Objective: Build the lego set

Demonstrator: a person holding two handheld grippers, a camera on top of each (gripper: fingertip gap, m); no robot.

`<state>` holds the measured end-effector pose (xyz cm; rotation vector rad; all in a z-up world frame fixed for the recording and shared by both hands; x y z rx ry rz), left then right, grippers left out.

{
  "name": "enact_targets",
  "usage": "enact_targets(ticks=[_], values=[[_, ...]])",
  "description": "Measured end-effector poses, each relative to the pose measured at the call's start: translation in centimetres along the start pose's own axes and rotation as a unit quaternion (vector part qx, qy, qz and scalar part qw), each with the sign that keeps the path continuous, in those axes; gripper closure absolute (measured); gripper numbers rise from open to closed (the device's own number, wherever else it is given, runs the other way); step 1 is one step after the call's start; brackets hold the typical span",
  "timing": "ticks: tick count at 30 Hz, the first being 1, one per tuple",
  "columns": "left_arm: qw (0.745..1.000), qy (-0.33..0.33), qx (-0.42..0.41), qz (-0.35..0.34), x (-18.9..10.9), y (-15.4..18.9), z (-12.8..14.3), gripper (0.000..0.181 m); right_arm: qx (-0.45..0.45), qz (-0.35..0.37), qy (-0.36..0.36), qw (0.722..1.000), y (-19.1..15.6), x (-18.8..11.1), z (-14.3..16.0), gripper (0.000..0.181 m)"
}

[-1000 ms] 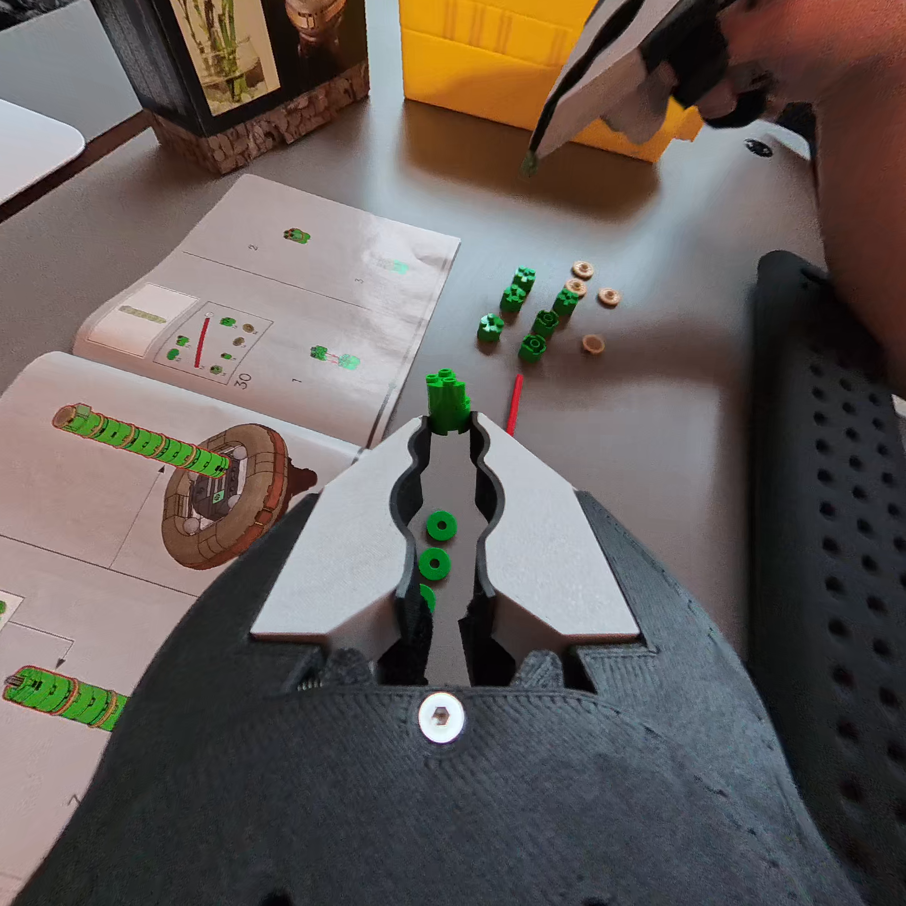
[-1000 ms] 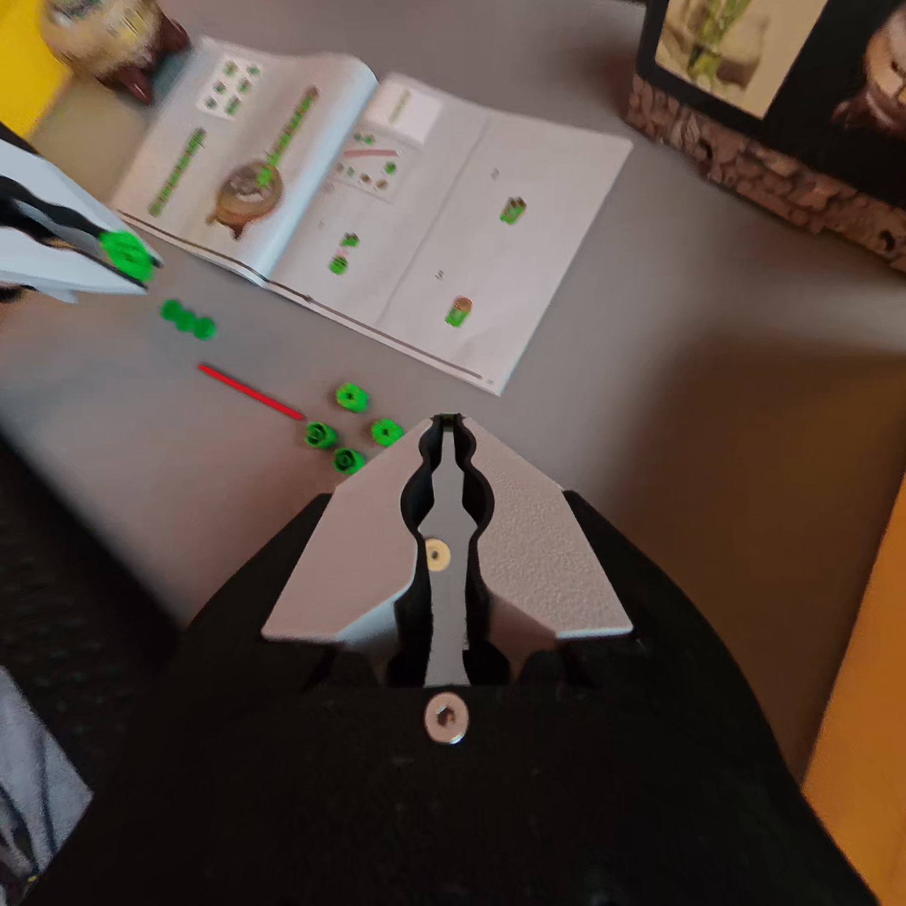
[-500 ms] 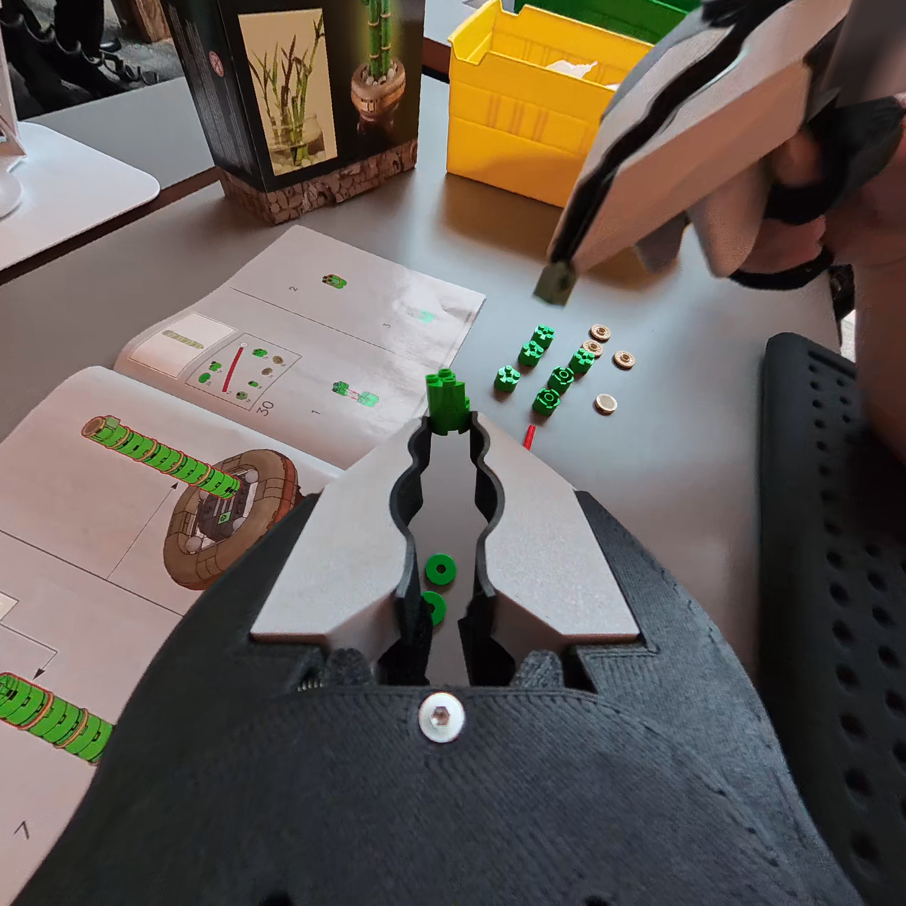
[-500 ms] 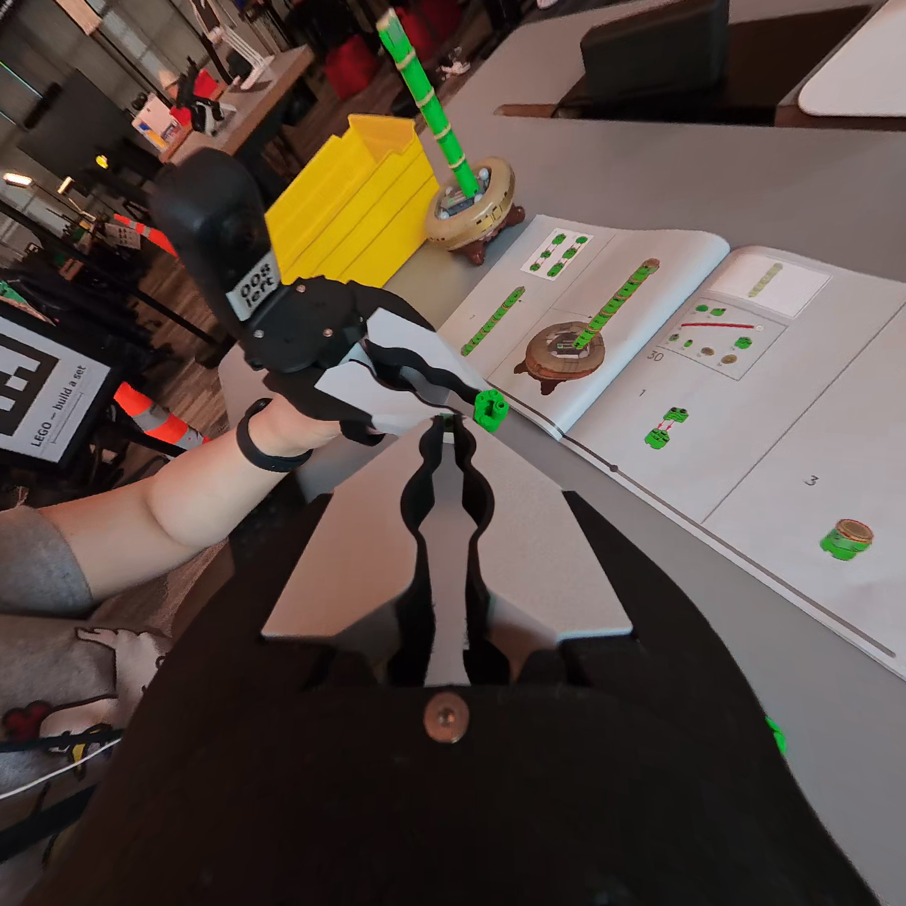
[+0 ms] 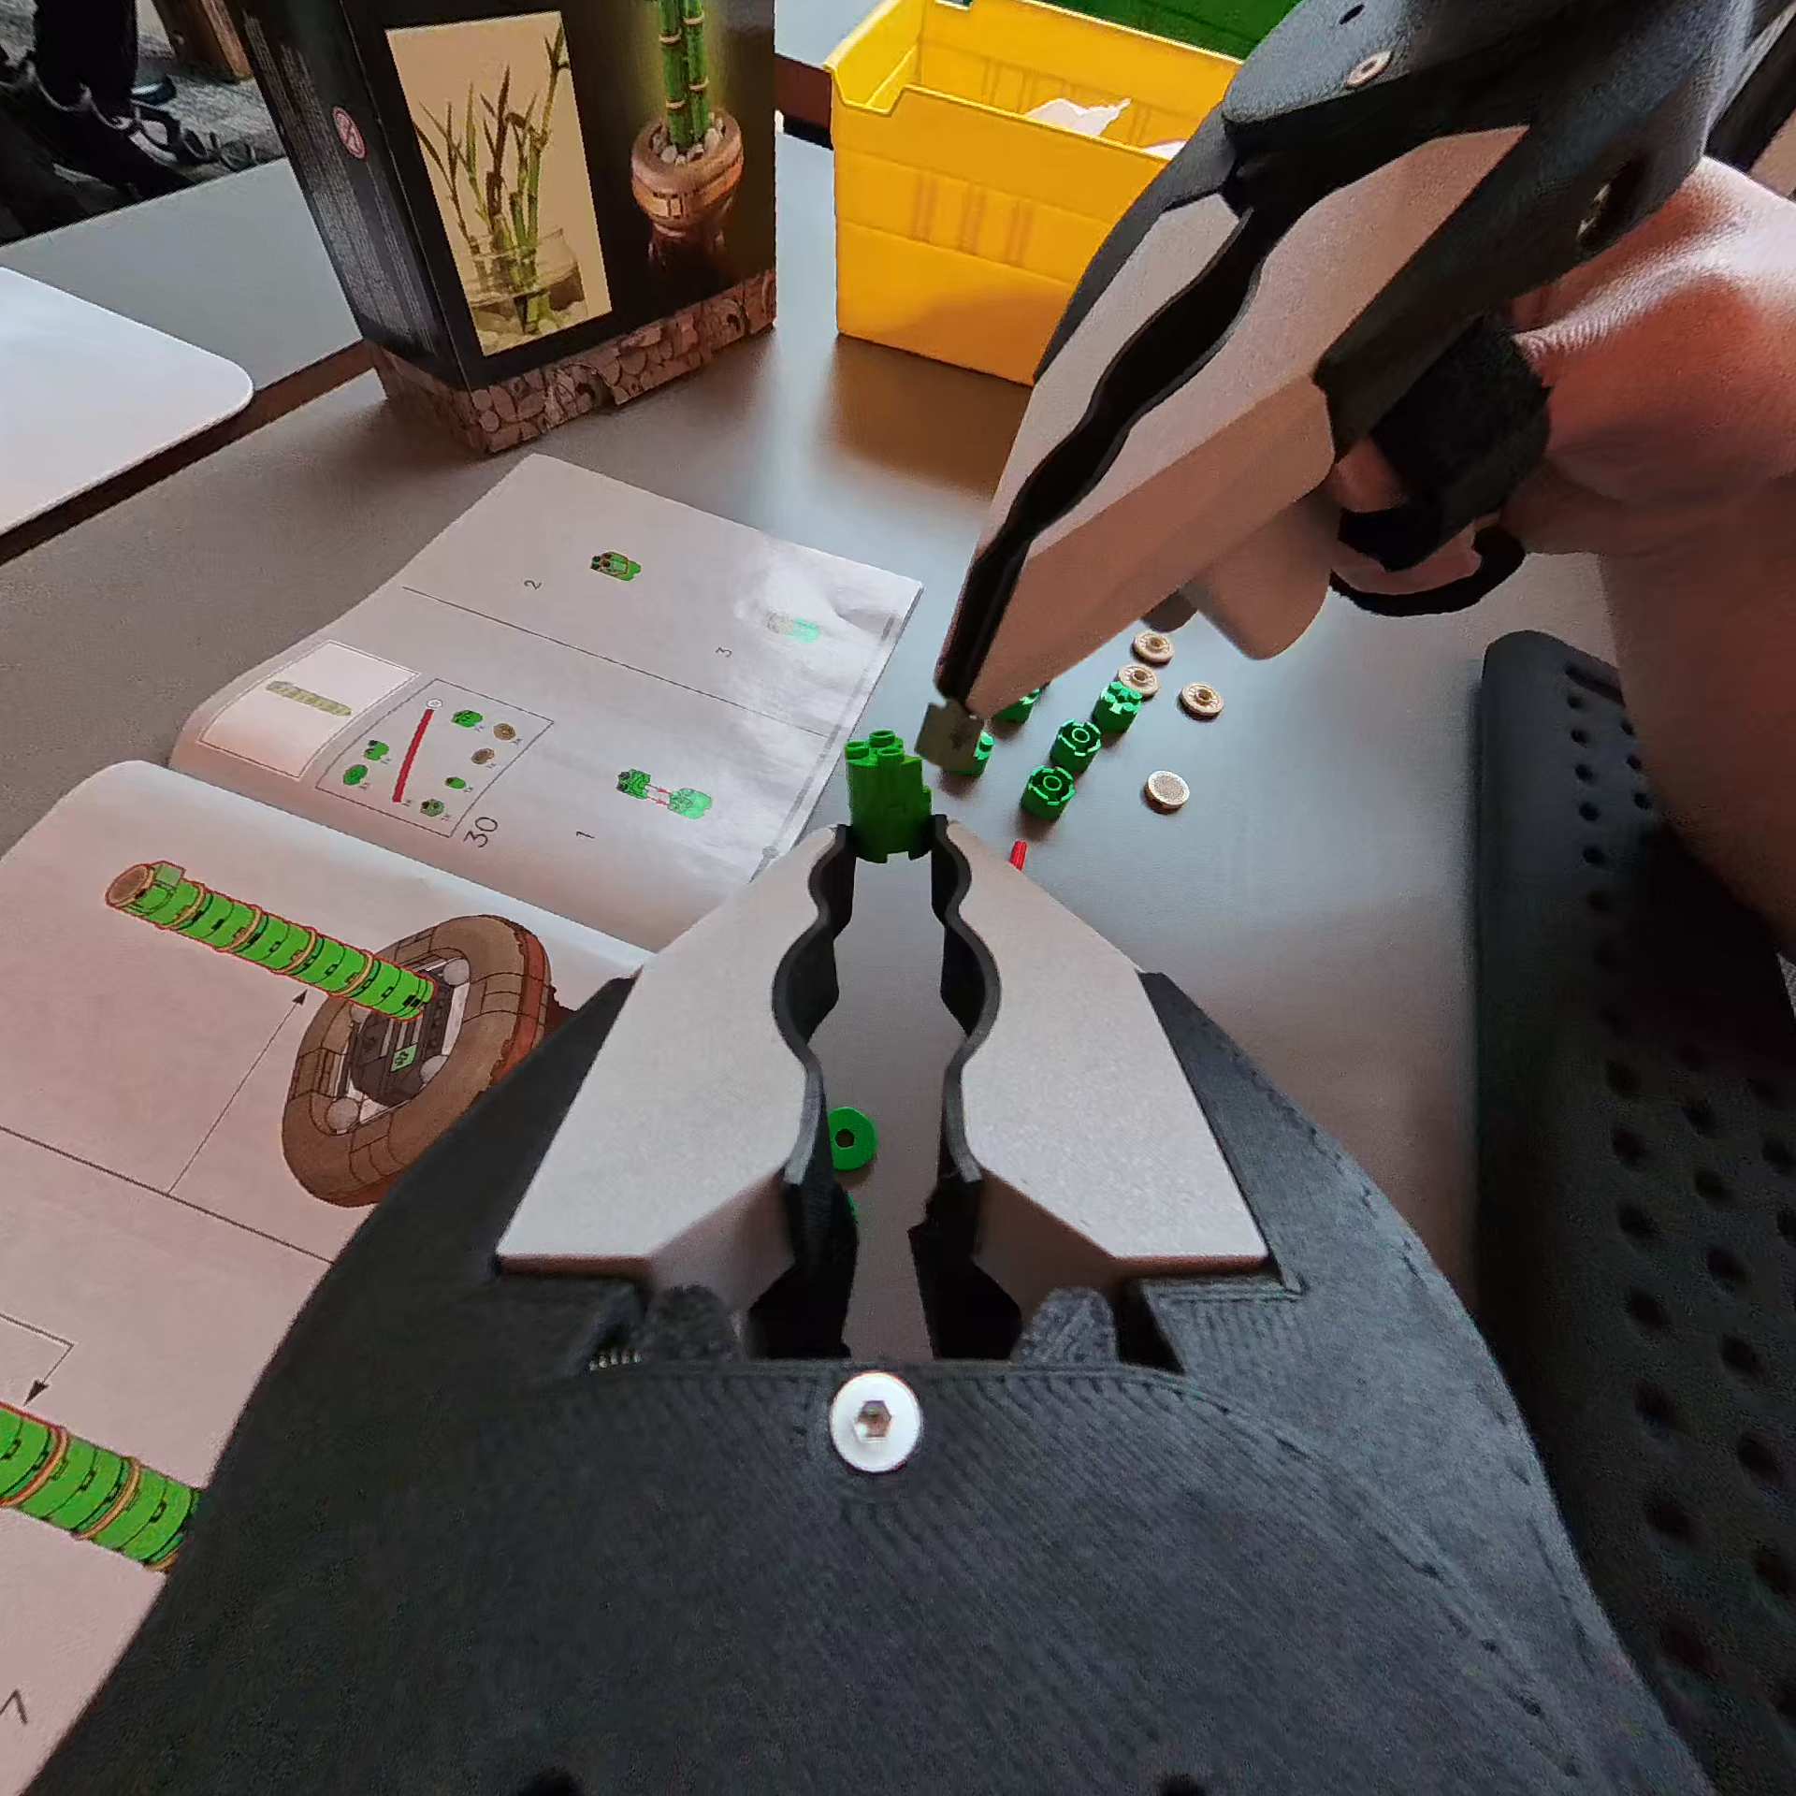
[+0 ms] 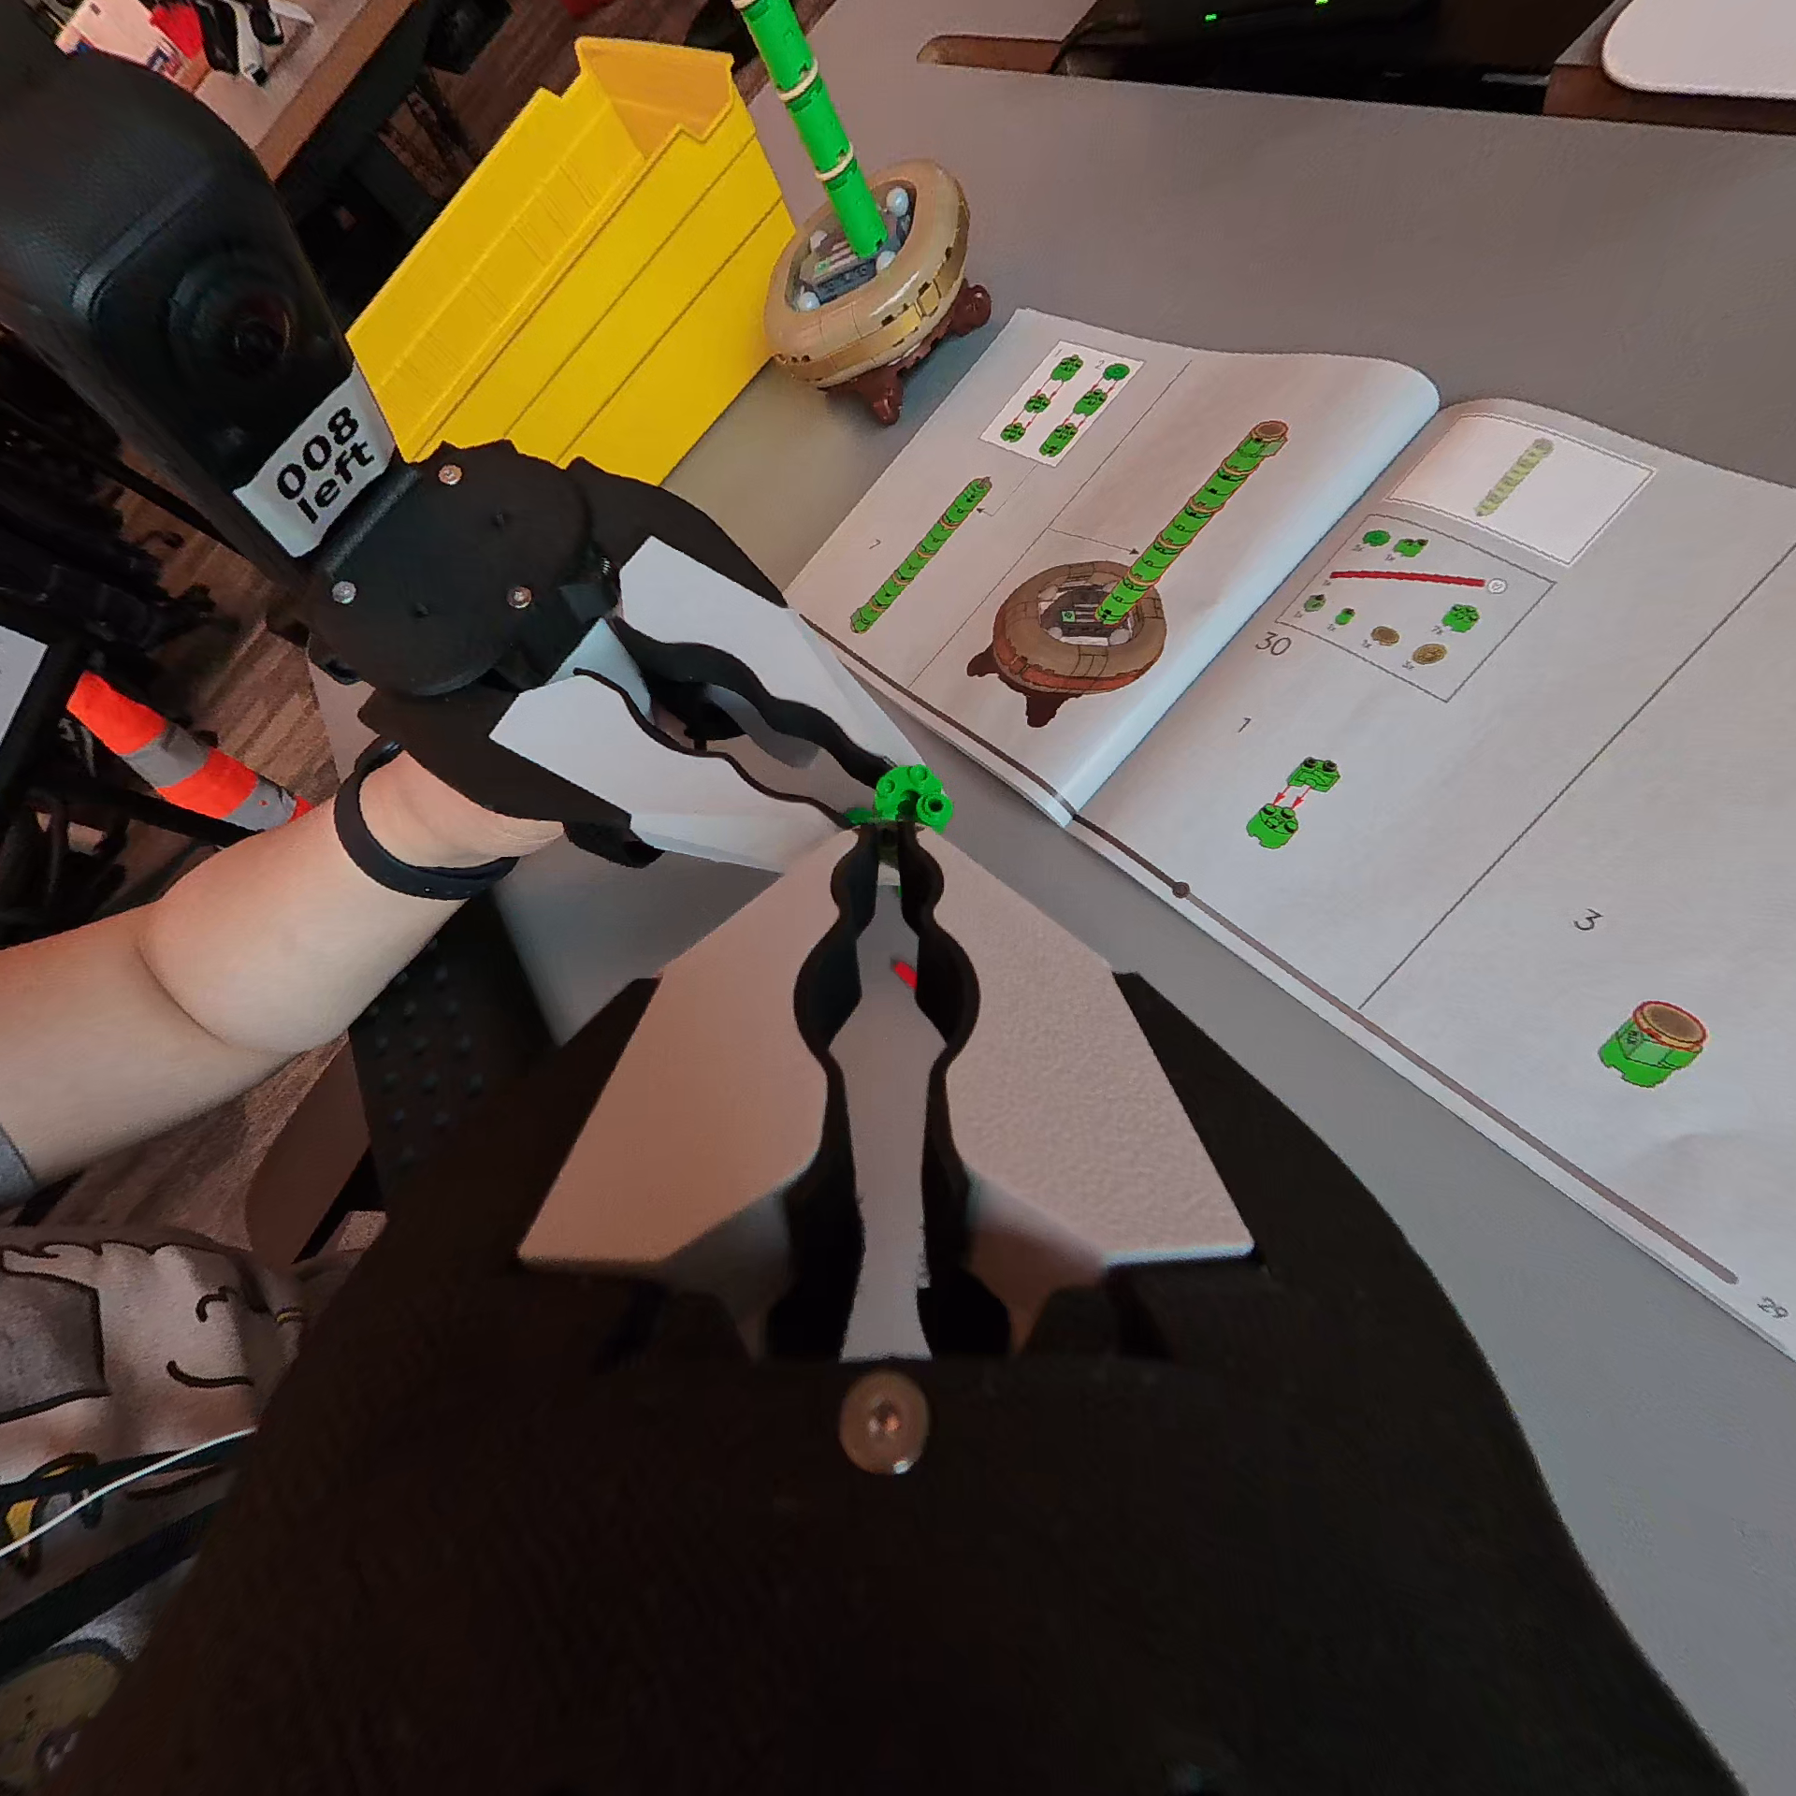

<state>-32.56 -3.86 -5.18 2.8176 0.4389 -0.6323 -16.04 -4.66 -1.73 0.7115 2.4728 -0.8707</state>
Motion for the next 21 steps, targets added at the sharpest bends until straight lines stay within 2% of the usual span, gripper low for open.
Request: enact_targets(ticks=[5, 12, 21], values=[[1.000, -0.002, -0.002, 0.016, 0.2, 0.1, 0.0, 0.167, -0.027, 0.011, -0.015, 0.999, -0.2, 0.2, 0.1, 0.179], [0.999, -0.005, -0.004, 0.049, 0.1, 0.2, 0.1, 0.167, -0.113, 0.024, -0.035, 0.993, -1.1, 0.1, 0.2, 0.179], [0.996, -0.011, -0.004, 0.088, 0.2, 0.5, 0.3, 0.167, -0.174, 0.011, -0.055, 0.983, -1.5, -0.2, 0.5, 0.179]])
Point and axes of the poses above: each gripper's, where its closed fingertips meet, x out along the fingers, z out of its underside, y = z × x across the jaws, the point moved 10 cm from there along -x, back along the fingers, and after that the axes turned 1 degree about -y, right-handed, at the moved point
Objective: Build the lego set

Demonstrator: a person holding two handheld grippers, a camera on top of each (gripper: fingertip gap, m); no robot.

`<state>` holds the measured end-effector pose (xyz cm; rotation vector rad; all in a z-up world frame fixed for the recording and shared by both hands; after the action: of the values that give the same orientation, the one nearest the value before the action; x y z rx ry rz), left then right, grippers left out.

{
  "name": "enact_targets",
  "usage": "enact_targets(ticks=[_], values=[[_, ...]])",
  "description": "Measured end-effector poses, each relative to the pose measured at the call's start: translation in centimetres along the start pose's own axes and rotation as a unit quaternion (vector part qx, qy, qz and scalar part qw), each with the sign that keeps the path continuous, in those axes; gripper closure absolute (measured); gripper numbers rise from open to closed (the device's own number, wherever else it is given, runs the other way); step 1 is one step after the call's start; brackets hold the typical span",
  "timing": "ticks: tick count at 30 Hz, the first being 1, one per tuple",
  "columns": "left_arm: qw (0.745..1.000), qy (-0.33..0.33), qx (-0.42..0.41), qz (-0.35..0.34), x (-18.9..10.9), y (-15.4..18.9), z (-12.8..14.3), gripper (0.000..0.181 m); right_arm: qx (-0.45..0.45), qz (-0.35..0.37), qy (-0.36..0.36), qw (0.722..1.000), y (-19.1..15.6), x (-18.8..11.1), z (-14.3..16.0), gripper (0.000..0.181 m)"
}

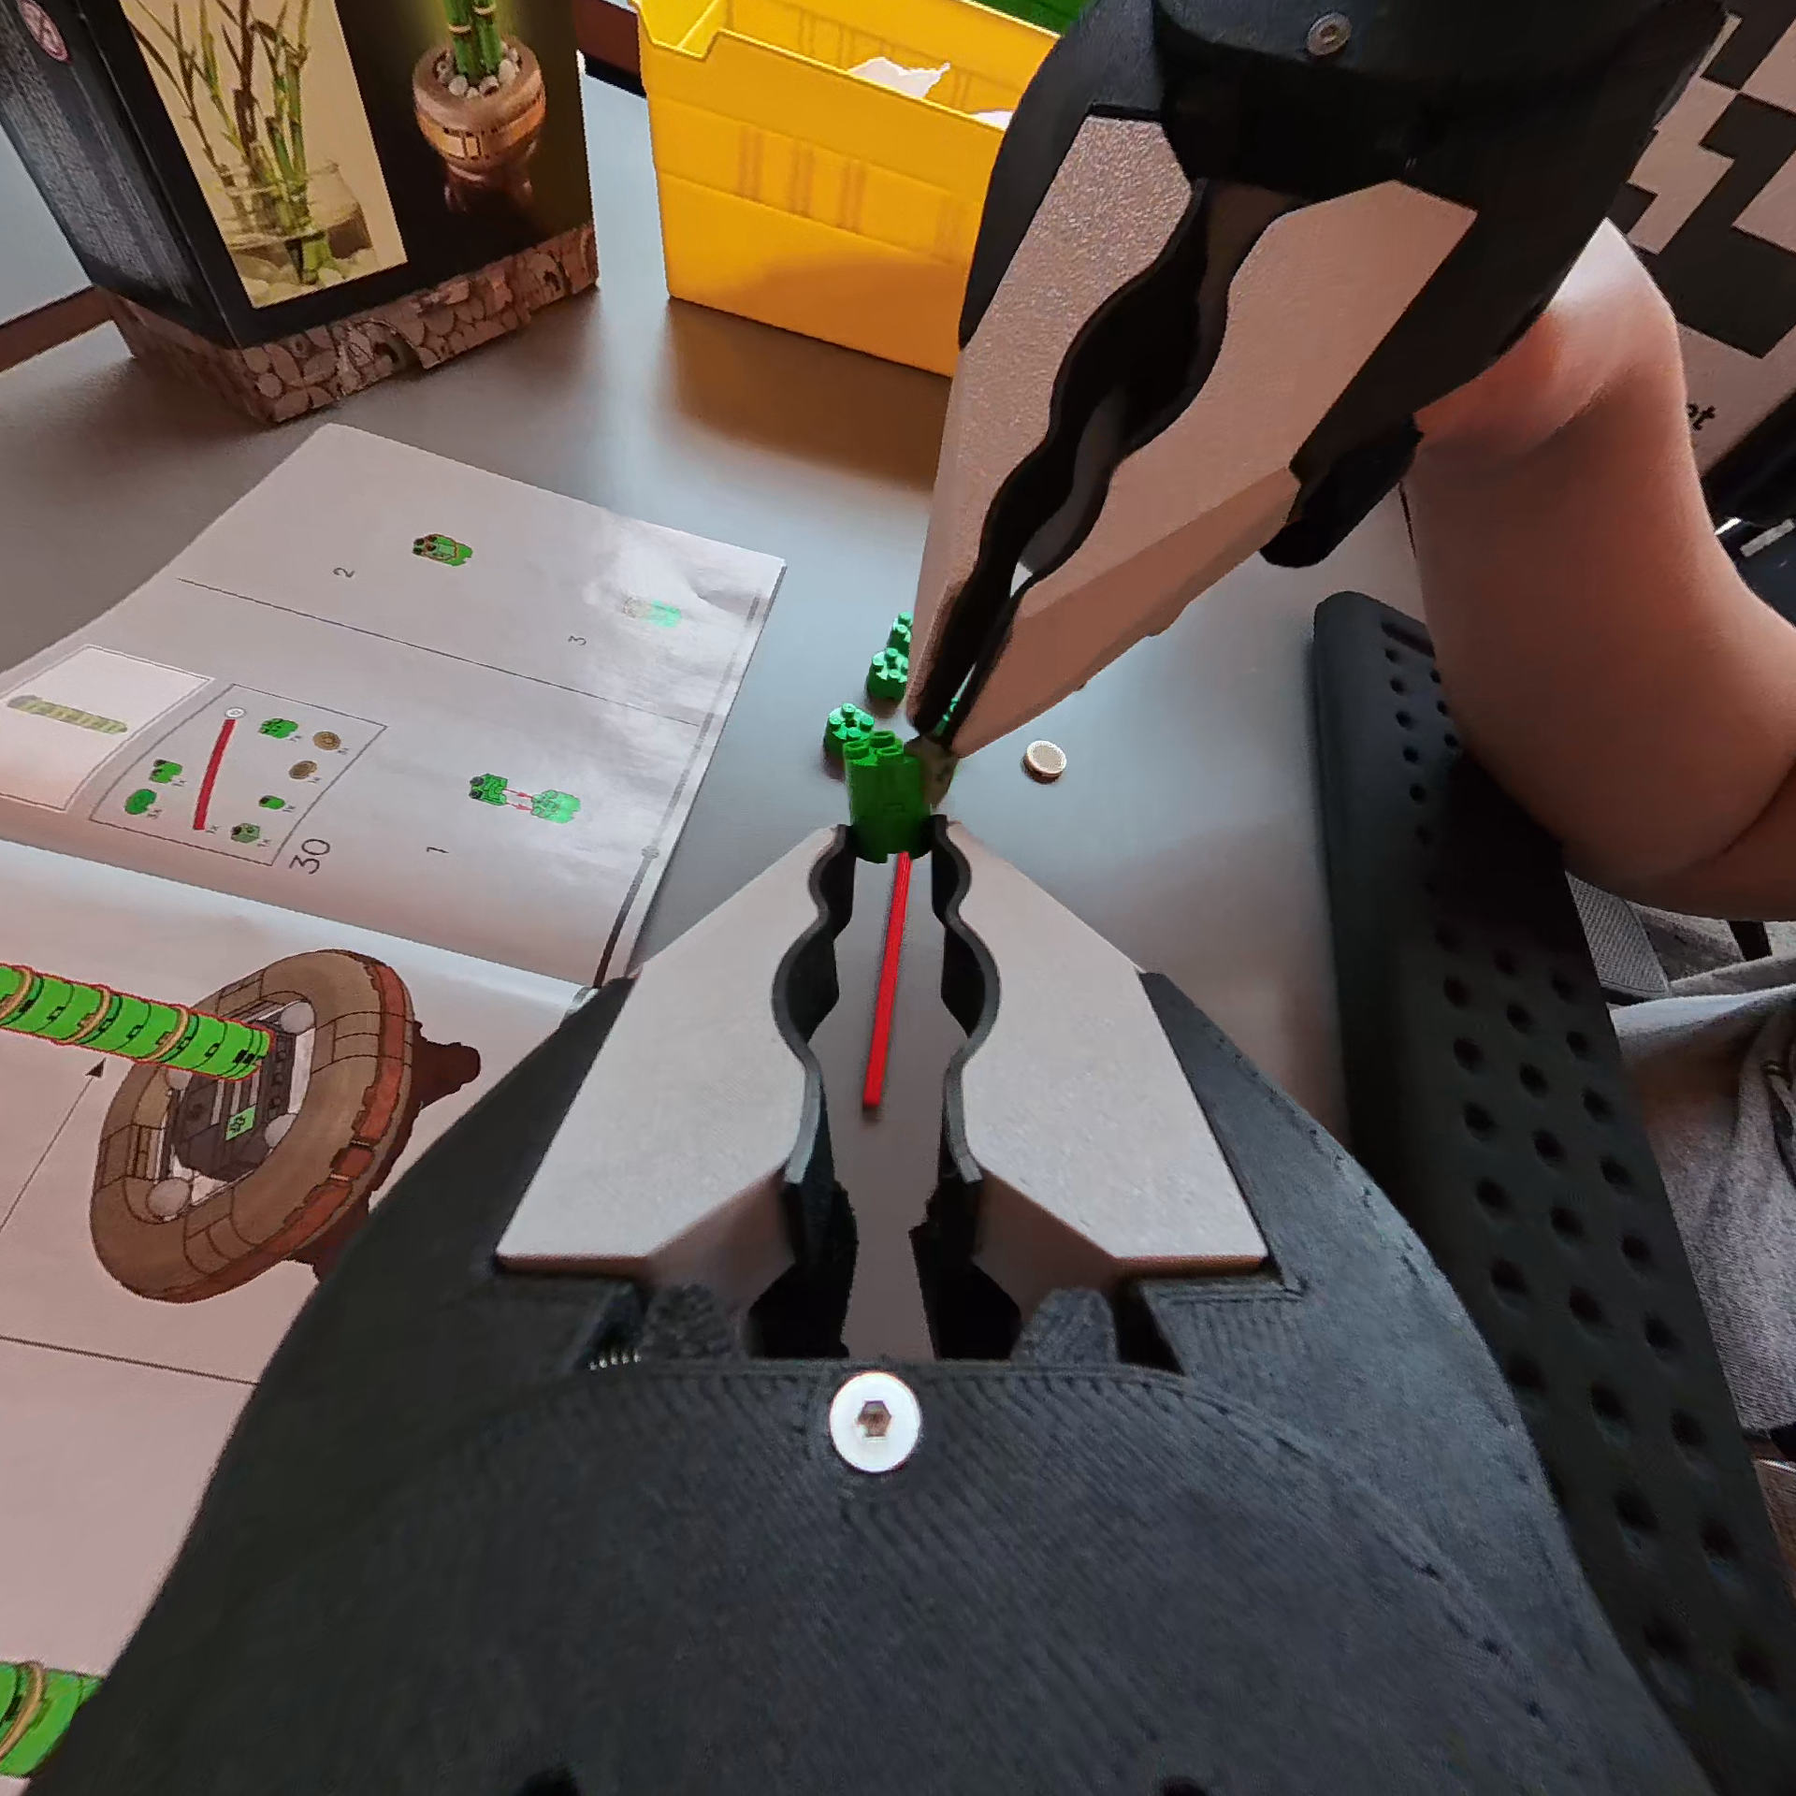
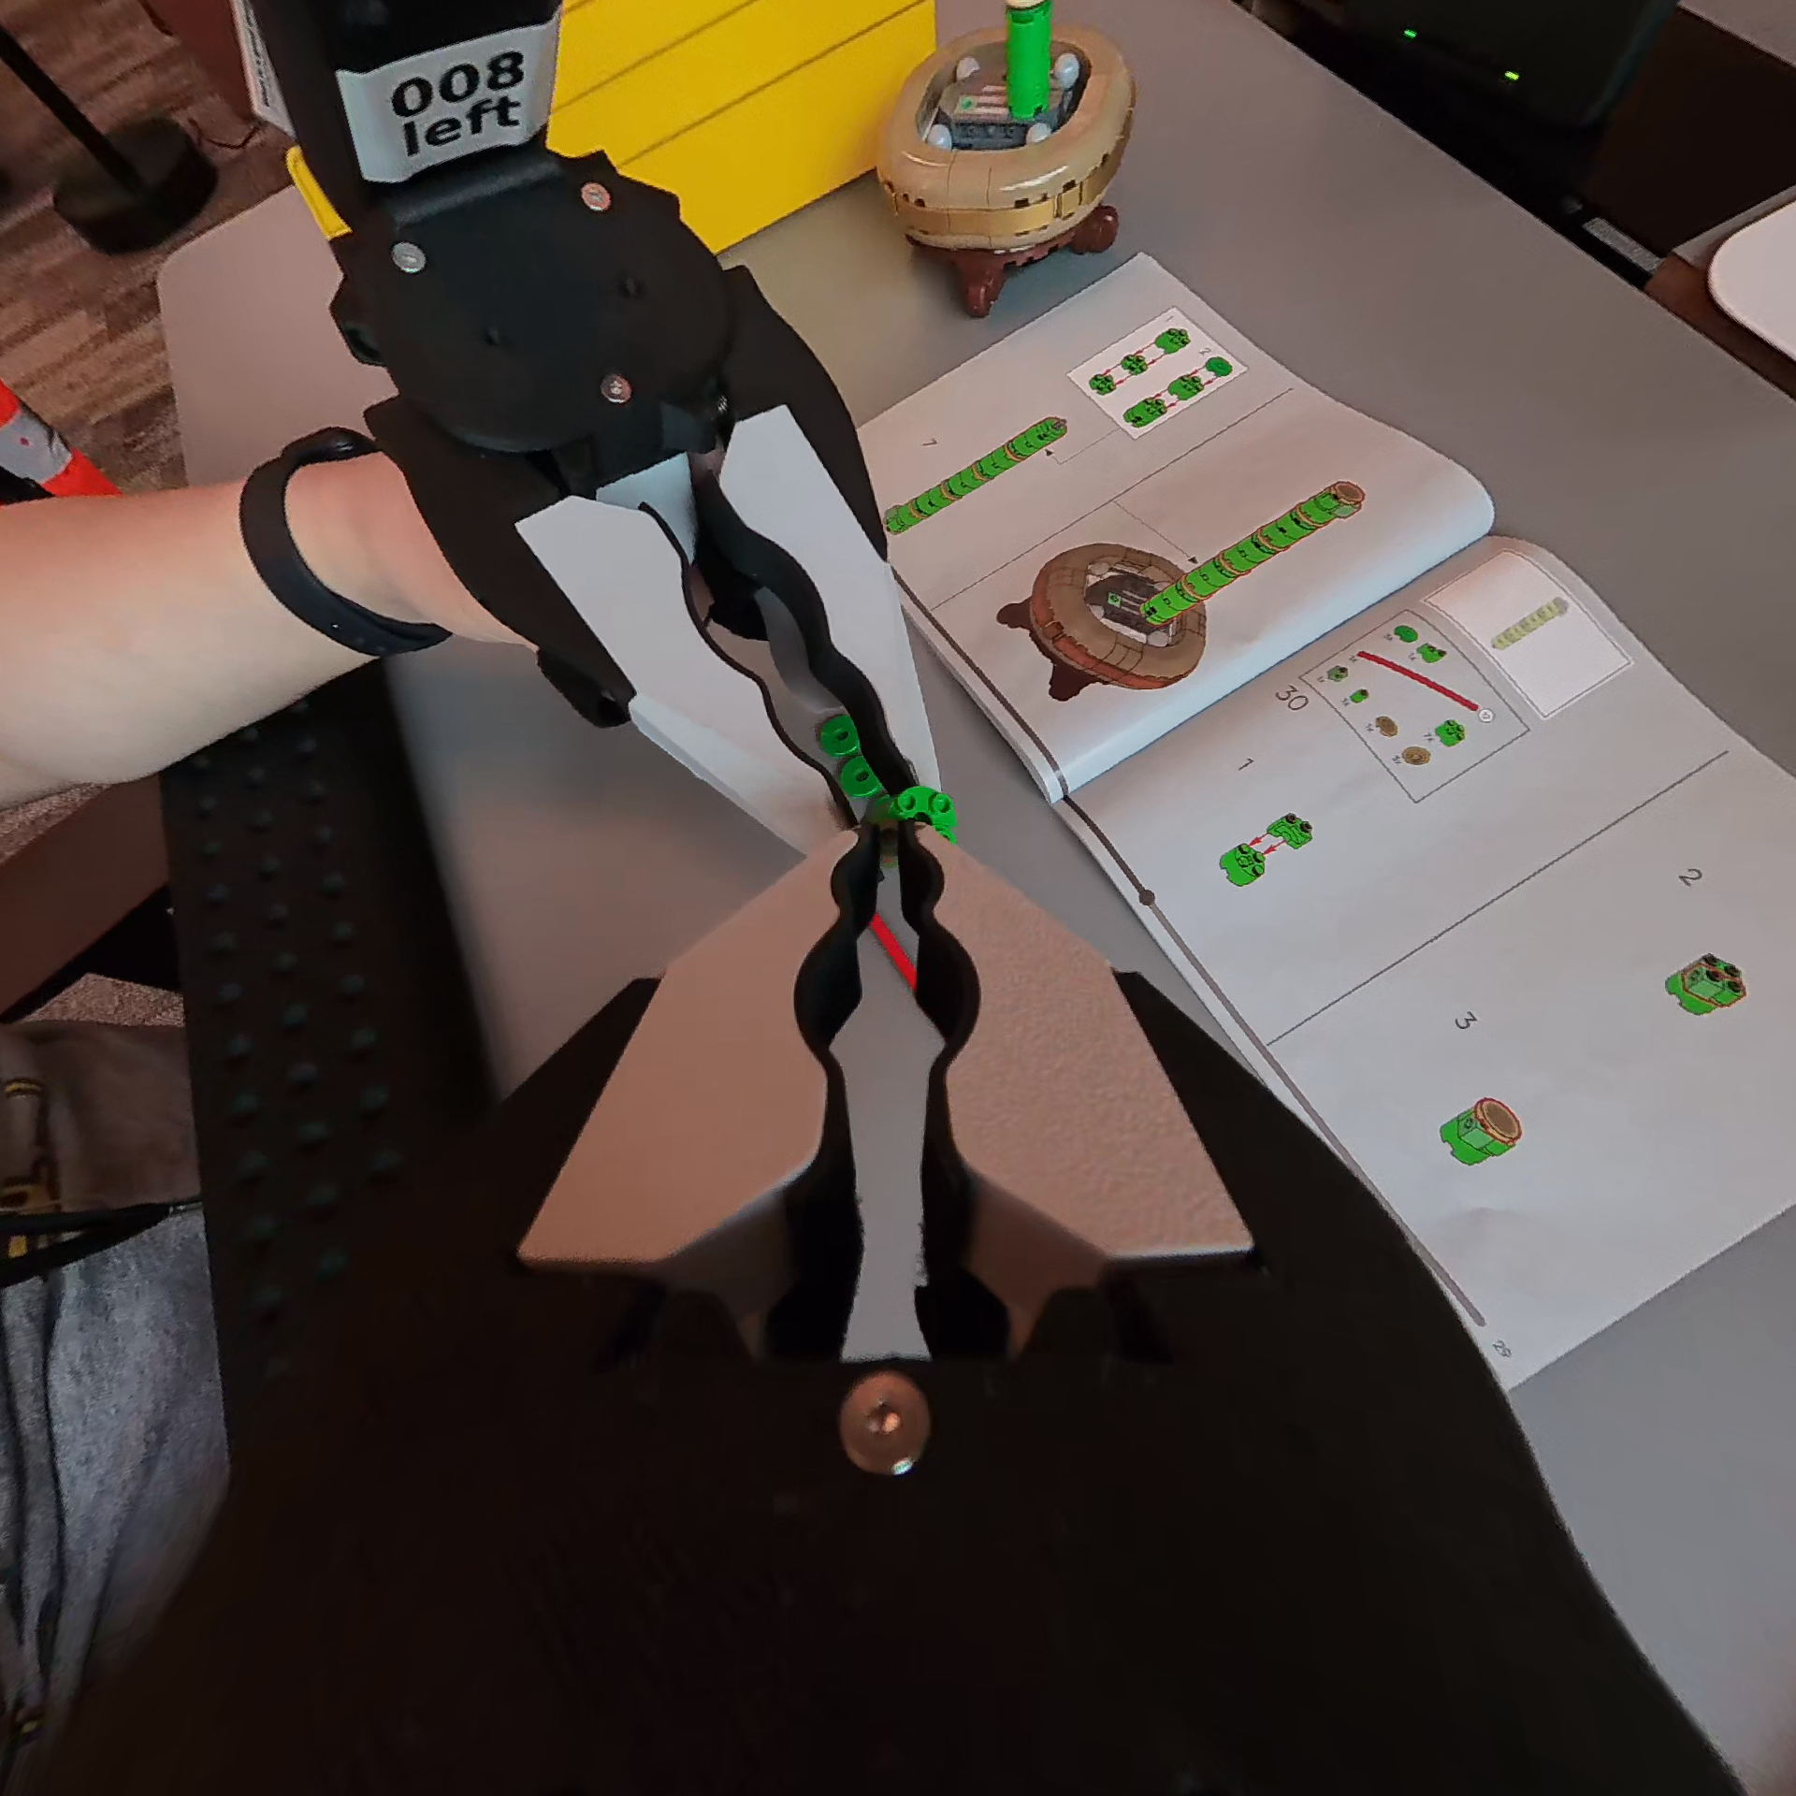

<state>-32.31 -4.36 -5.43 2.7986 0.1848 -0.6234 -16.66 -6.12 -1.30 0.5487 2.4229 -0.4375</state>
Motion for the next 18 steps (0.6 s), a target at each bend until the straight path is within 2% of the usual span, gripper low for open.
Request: enact_targets(ticks=[18], values=[[0.999, 0.028, -0.042, 0.012, -0.25, -0.22, -0.19, 0.167, -0.026, 0.024, 0.045, 0.998, 0.22, -0.35, 0.11, 0.181]])
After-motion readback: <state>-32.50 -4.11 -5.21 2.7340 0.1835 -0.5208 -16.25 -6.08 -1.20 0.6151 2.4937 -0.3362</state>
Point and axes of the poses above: each gripper's, where its closed fingertips meet, x out along the fingers, z out of its underside, y = z × x across the jaws, the point moved 10 cm from there along -x, back along the fingers, and after that the axes turned 1 degree about -y, right-handed, at the moved point
